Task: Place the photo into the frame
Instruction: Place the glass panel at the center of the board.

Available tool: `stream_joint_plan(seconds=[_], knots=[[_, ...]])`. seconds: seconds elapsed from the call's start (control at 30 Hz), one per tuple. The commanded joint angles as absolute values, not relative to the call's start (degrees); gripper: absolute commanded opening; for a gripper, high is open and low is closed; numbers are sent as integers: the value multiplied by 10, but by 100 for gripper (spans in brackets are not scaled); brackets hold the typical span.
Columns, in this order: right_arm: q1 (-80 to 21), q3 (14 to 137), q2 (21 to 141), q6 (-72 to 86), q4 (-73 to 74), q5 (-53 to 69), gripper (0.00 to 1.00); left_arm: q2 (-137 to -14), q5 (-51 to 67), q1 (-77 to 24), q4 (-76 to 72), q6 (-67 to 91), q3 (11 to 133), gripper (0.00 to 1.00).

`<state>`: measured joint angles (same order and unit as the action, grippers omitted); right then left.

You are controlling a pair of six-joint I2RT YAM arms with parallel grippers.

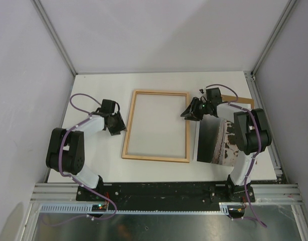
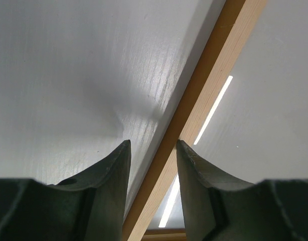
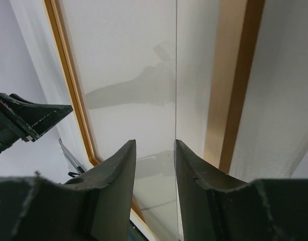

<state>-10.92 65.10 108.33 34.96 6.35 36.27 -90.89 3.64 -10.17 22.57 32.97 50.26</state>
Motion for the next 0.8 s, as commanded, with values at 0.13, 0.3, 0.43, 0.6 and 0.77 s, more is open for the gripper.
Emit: stream_joint_plan(seconds=[0.13,0.3,0.43,0.6,0.77], knots=[[-93,675,1081,318,89,338,41,-938,17,-111,253,322,487,46],[-84,676,1075,306,106,320,41,-937,17,-112,253,321,488,46],[-79,680,1070,293,126,299,41,-937,16,-111,253,321,488,46],[-79,685,1062,280,148,264,41,-936,15,-111,254,321,489,46],[-95,691,1055,265,173,220,41,-935,15,-111,255,321,490,46]])
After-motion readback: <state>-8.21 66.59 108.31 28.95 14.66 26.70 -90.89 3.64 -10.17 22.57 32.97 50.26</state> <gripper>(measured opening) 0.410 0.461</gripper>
